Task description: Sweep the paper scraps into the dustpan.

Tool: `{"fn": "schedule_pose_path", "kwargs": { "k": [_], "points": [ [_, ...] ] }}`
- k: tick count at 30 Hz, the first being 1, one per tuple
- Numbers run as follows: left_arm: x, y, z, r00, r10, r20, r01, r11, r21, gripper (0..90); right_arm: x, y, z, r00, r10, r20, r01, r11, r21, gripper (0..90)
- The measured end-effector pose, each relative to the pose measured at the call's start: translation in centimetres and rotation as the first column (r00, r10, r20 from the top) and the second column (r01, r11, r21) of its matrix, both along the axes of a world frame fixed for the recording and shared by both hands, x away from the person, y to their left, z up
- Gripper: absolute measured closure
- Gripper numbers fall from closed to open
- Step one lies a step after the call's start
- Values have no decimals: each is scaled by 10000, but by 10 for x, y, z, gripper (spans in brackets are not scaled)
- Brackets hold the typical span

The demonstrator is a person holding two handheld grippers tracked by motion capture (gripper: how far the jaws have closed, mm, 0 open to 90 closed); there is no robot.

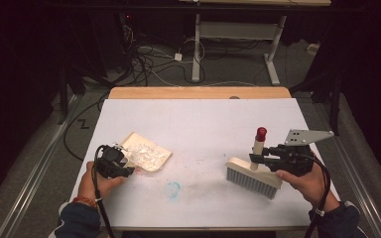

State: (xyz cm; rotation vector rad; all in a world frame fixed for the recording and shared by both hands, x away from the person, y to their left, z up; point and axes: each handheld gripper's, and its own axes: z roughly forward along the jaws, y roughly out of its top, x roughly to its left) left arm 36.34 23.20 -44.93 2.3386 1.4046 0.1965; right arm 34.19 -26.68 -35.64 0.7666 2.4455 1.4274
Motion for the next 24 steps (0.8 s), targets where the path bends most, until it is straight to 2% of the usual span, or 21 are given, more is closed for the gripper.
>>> {"fn": "schedule_pose_path", "kwargs": {
  "k": [4,6,11,16,18,21,24],
  "points": [
    [-4,-1,2,9999,61,132,-61,10000,-8,620,5,-3,-2,9999,-46,-116,47,10000,22,707],
    [-7,0,5,9995,167,259,-163,9998,-148,620,7,-4,-1,9999,-57,-150,58,10000,38,707],
    [-13,-2,7,9994,193,282,-188,9997,-161,622,9,-5,2,10000,-31,-77,31,10000,27,707],
    [-23,-1,11,9975,454,544,-418,9970,-656,615,11,-5,5,9998,51,-171,-50,10000,23,707],
    [-27,-2,10,9978,395,537,-354,9966,-747,610,12,-6,6,9998,149,-157,-150,9999,-53,707],
    [-32,-7,9,9982,303,525,-271,9977,-616,612,14,-7,8,9990,273,-362,-275,9996,-59,707],
    [-37,-12,7,9981,293,540,-254,9971,-714,609,18,-8,7,9976,307,-618,-318,9994,-156,707]
  ]
}}
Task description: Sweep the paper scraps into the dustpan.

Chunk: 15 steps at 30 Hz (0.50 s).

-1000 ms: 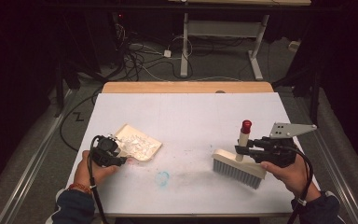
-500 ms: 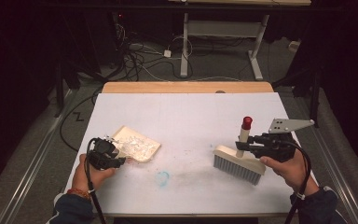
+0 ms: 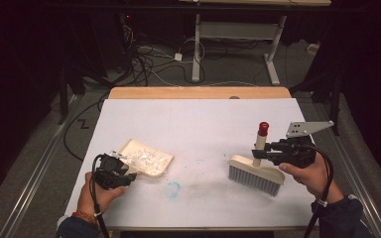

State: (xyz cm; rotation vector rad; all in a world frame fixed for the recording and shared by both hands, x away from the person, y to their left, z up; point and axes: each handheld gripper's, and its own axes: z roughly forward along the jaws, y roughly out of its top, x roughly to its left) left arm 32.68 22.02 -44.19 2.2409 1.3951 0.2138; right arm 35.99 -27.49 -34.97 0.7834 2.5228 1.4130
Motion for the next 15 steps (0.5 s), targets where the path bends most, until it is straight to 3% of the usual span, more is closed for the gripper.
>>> {"fn": "schedule_pose_path", "kwargs": {
  "k": [9,15],
  "points": [
    [-11,-14,-1,9989,-463,17,463,9988,-135,584,11,-4,-1,9987,148,-491,-151,9999,-66,706],
    [-14,-17,0,9979,-633,106,635,9979,-148,568,21,-2,-4,9984,12,-574,-24,9998,-214,706]
  ]
}}
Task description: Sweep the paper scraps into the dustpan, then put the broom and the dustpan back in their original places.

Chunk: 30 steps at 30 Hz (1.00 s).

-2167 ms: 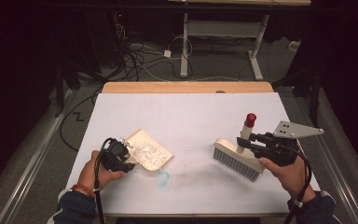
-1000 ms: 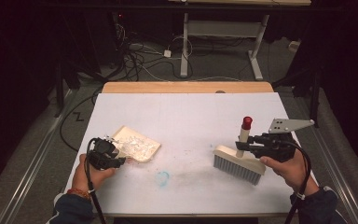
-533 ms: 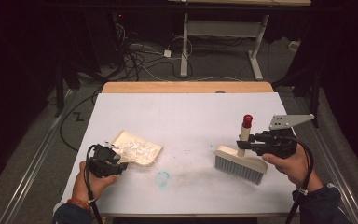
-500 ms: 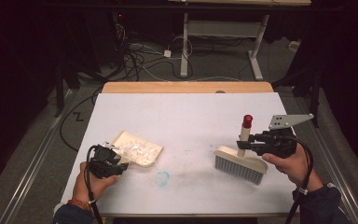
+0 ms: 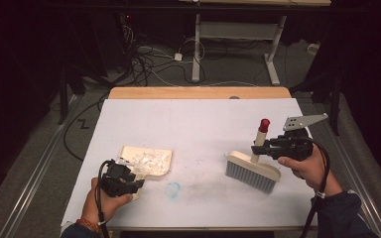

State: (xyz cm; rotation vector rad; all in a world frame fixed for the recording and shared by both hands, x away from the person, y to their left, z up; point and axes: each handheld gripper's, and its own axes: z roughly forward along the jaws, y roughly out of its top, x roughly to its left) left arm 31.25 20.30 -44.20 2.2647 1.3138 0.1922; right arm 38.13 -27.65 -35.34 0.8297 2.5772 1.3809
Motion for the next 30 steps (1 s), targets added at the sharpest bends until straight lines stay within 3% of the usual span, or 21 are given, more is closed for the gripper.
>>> {"fn": "schedule_pose_path", "kwargs": {
  "k": [8,11,13,15,17,20,23,27,30],
  "points": [
    [-4,-15,4,9941,-1051,283,1051,9945,20,546,19,5,-3,9984,-551,120,555,9976,-420,687],
    [-4,-16,5,9919,-1164,504,1158,9932,142,526,26,5,-6,9972,-737,130,742,9960,-507,673],
    [-4,-15,7,9908,-1076,826,1060,9941,237,491,30,5,-7,9957,-901,202,911,9940,-604,657],
    [-6,-13,12,9847,-1196,1264,1195,9928,86,454,33,5,-9,9924,-1169,393,1199,9890,-866,632],
    [-9,-12,18,9699,-1429,1972,1439,9896,93,402,35,7,-10,9844,-1525,882,1631,9782,-1287,588],
    [-14,-11,23,9450,-1300,3002,1264,9915,315,261,43,12,-16,9745,-1893,1202,2071,9652,-1596,499],
    [-16,-8,23,9107,-1397,3887,1434,9895,196,200,50,16,-25,9656,-2222,1348,2437,9545,-1722,475],
    [-16,-6,20,8747,-1496,4610,1564,9874,236,184,57,21,-36,9498,-2643,1674,2963,9318,-2099,409],
    [-11,-4,18,8529,-1681,4942,1683,9847,445,172,61,23,-42,9397,-2740,2048,3146,9274,-2026,358]
  ]
}}
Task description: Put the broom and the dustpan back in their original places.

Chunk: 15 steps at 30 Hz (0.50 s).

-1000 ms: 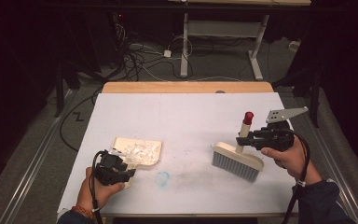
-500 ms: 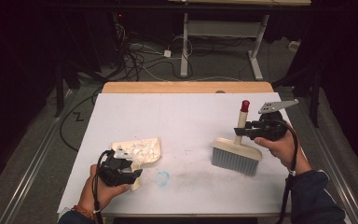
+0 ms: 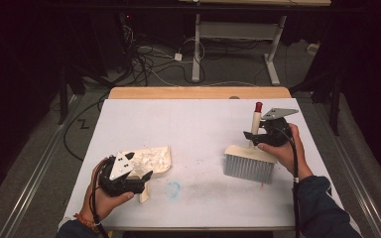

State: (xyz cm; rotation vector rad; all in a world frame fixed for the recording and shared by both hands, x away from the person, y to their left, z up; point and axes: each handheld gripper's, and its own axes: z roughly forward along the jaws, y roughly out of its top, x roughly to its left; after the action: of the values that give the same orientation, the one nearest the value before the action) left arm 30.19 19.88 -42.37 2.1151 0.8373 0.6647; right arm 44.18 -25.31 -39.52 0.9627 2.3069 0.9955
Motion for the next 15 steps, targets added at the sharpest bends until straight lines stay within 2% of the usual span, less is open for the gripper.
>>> {"fn": "schedule_pose_path", "kwargs": {
  "k": [6,9,11,12,14,15],
  "points": [
    [5,1,-1,9995,80,290,-86,9997,224,172,7,9,-7,9990,-338,278,337,9994,33,312],
    [8,2,-2,9995,99,301,-106,9996,243,172,11,18,-11,9963,-611,611,648,9961,-603,287],
    [10,1,-2,9995,129,278,-137,9995,285,173,16,26,-15,9916,-881,948,985,9890,-1108,256],
    [10,1,-3,9995,80,301,-89,9996,280,172,17,31,-17,9846,-1201,1273,1374,9809,-1380,241],
    [10,0,-3,9993,27,365,-41,9993,373,173,19,36,-19,9759,-1487,1597,1710,9759,-1359,249],
    [10,-1,-3,9997,22,238,-30,9994,337,172,20,37,-19,9767,-1450,1581,1647,9791,-1196,243]
  ]
}}
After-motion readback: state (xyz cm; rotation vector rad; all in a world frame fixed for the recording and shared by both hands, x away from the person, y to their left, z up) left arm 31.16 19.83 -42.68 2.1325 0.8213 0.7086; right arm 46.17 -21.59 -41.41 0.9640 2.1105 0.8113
